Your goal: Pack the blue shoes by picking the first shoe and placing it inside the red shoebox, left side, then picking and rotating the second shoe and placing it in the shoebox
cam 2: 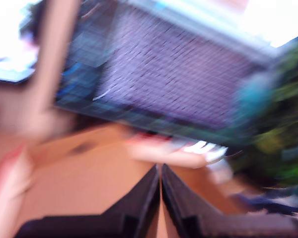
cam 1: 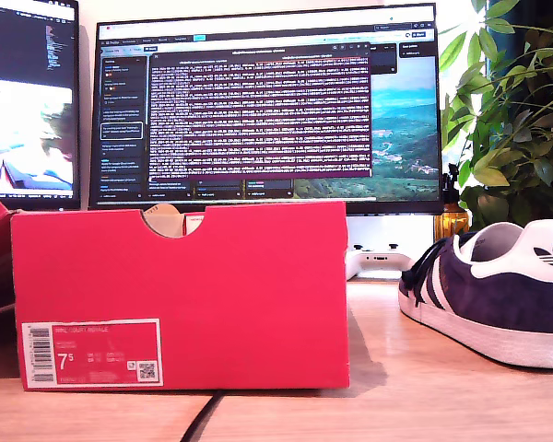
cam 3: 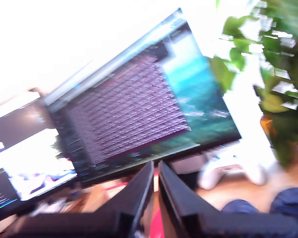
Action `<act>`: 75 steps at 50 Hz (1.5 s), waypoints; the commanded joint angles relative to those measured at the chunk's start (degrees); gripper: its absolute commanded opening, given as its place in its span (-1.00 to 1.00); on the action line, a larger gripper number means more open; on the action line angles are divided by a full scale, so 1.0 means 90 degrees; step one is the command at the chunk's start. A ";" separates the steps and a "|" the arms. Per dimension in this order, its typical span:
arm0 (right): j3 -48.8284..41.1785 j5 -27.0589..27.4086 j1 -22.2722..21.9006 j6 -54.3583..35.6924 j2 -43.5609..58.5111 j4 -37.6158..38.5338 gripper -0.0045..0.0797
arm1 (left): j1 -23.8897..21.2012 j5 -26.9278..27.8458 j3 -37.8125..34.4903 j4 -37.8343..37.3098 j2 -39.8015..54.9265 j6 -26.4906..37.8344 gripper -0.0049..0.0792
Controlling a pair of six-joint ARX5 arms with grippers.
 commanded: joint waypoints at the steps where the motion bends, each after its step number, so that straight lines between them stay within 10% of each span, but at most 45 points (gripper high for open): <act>1: 0.0151 -0.0051 -0.0005 0.0034 0.0041 0.0046 -0.90 | -0.0107 0.0374 -0.0024 0.0010 -0.0051 0.0068 -0.93; 16: 0.1251 -0.0350 -0.0005 -0.0270 0.1547 -0.0573 -0.90 | -0.0775 0.0869 0.0755 -0.2317 0.0457 0.1702 -0.93; 32: 0.3320 -0.0352 -0.0005 -0.1603 0.4619 -0.1343 -0.89 | -0.1960 0.0102 0.0908 -0.2941 0.1950 0.0413 -0.93; 46: 0.5365 -0.0342 0.0189 -0.2579 0.6465 -0.3310 -0.89 | -0.2463 -0.1547 0.0908 -0.2778 0.3072 -0.0906 -0.93; 68: 0.6596 -0.0301 0.0828 -0.2647 0.8165 -0.6171 -0.88 | -0.2472 -0.1581 0.0908 -0.0855 0.4738 -0.1008 -0.93; 75: 0.6596 -0.0272 0.0998 -0.2630 0.8473 -0.6314 -0.59 | -0.2472 -0.1591 0.0908 -0.0831 0.4782 -0.0996 -0.93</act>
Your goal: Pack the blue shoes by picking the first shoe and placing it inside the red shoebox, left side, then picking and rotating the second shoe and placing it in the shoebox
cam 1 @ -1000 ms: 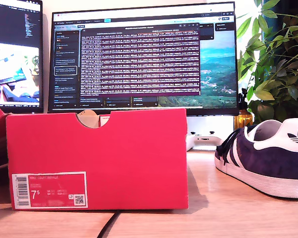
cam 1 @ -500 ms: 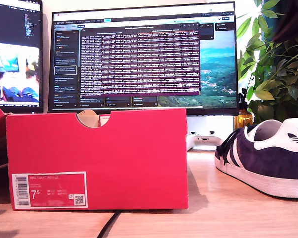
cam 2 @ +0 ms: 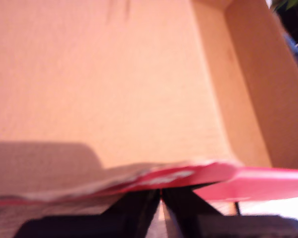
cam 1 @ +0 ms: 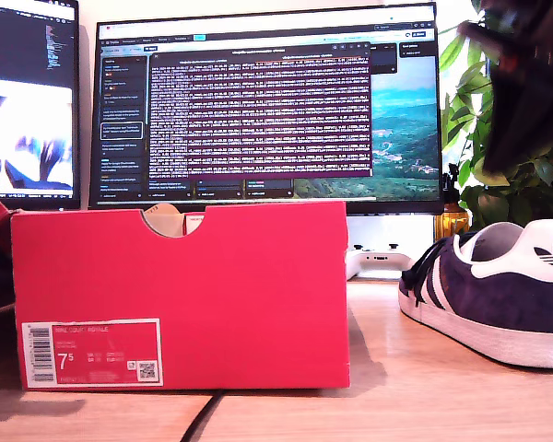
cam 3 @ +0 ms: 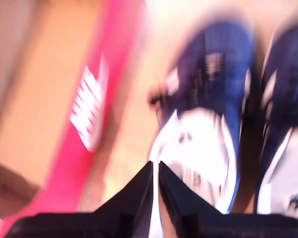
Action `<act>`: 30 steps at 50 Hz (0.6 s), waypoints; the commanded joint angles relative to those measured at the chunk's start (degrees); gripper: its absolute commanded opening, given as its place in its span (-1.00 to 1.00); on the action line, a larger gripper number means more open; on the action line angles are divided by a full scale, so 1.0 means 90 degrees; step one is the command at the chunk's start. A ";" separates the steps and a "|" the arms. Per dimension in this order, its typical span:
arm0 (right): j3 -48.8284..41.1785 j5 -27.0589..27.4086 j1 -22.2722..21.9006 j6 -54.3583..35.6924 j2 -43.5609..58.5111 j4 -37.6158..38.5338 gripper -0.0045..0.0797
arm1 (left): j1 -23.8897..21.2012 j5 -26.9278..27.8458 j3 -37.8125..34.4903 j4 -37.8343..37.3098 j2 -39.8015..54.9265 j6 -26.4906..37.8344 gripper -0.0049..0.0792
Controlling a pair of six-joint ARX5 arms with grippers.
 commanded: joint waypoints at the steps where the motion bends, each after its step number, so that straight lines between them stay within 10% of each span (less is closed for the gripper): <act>1: 0.0061 -0.0002 0.0121 0.0012 0.0100 0.0029 -0.53 | -0.0019 0.0012 0.0034 0.0107 -0.0002 -0.0005 -0.93; 16: 0.0061 0.0002 0.0330 0.0175 0.0597 -0.0136 0.16 | -0.0019 -0.0034 0.0034 0.0328 -0.0002 0.0000 -0.93; 30: 0.0061 0.0163 0.0415 0.0158 0.1030 -0.0393 0.30 | -0.0019 -0.0107 0.0034 0.0325 -0.0002 0.0002 -0.93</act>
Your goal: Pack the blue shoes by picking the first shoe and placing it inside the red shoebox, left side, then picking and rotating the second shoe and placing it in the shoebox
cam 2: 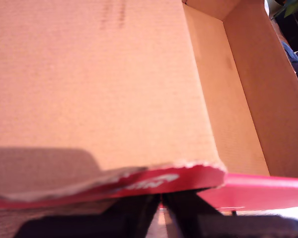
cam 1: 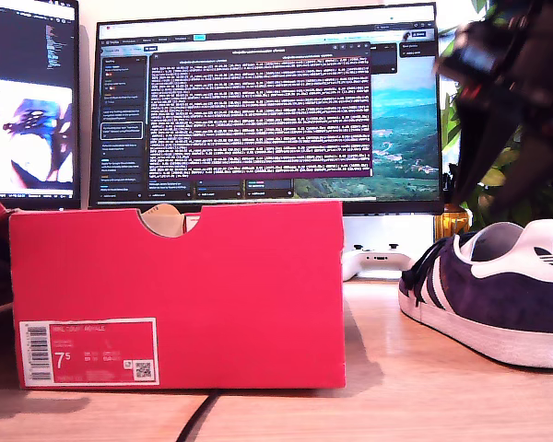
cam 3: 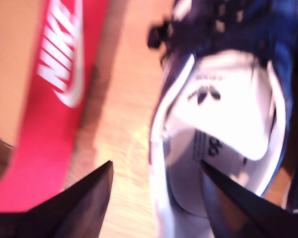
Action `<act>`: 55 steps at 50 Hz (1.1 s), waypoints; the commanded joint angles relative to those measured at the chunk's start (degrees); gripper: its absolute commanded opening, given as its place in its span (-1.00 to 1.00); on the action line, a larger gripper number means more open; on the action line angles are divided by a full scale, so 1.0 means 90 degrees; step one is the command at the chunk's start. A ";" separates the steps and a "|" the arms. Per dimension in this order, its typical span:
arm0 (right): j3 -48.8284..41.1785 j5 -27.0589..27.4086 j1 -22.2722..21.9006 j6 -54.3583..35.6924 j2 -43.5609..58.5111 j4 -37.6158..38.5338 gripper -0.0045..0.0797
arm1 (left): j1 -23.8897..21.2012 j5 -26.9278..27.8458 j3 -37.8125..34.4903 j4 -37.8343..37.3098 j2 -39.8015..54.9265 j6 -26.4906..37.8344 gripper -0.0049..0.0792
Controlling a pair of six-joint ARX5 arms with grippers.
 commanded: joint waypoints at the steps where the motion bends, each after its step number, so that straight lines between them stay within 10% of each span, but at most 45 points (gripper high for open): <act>1: 0.0056 0.0015 0.0068 0.0000 0.0221 -0.0017 0.30 | -0.0019 -0.0019 0.0034 0.0112 -0.0002 0.0002 -0.93; 22: 0.0056 0.0012 0.0359 -0.0199 0.1229 0.0102 0.24 | -0.0019 -0.0019 0.0034 0.0087 -0.0002 0.0000 -0.93; 31: 0.0056 0.0015 0.0401 -0.0177 0.1263 0.0452 -0.95 | -0.0019 -0.0017 0.0034 0.0085 -0.0002 0.0000 -0.93; 55: 0.1013 -0.0007 0.0442 0.0359 0.1260 0.0143 -0.92 | -0.0019 -0.0015 0.0034 0.0080 -0.0002 0.0000 -0.93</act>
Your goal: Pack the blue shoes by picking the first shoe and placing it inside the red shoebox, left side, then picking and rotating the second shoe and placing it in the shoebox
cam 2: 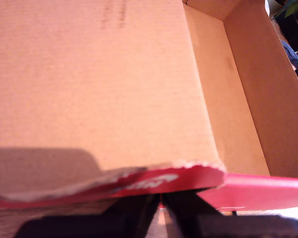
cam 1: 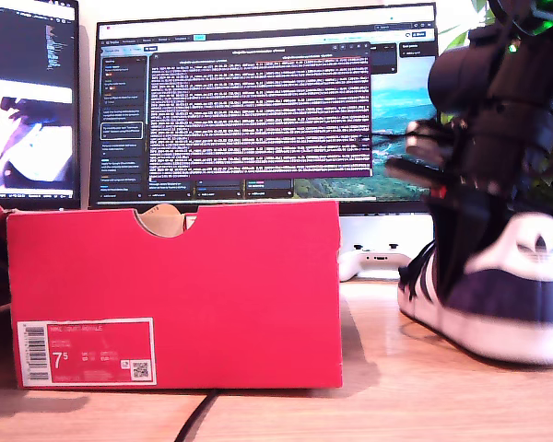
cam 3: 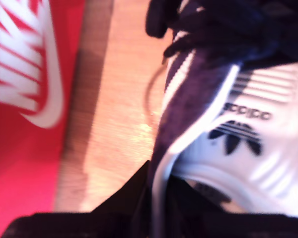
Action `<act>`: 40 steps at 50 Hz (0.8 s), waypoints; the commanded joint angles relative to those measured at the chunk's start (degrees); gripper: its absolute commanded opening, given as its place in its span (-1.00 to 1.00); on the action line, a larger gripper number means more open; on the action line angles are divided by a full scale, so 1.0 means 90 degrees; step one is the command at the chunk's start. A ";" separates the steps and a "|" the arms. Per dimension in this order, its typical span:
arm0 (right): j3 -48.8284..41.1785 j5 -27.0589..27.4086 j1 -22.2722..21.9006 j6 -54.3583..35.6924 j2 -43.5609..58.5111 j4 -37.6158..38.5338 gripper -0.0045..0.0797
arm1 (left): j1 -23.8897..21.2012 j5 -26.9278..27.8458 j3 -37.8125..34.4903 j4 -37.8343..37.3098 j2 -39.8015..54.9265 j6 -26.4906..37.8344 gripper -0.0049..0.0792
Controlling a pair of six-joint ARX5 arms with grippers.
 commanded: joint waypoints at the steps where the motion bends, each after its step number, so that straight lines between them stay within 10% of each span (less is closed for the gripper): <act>1: 0.0432 -0.0024 0.0073 0.0010 -0.0005 -0.0104 -0.92 | -0.0019 -0.0015 0.0034 0.0085 -0.0002 0.0000 -0.93; 40: 0.2516 -0.1059 0.1324 0.1712 -0.0112 -0.0389 -0.92 | -0.0019 -0.0017 0.0034 0.0092 -0.0002 0.0002 -0.93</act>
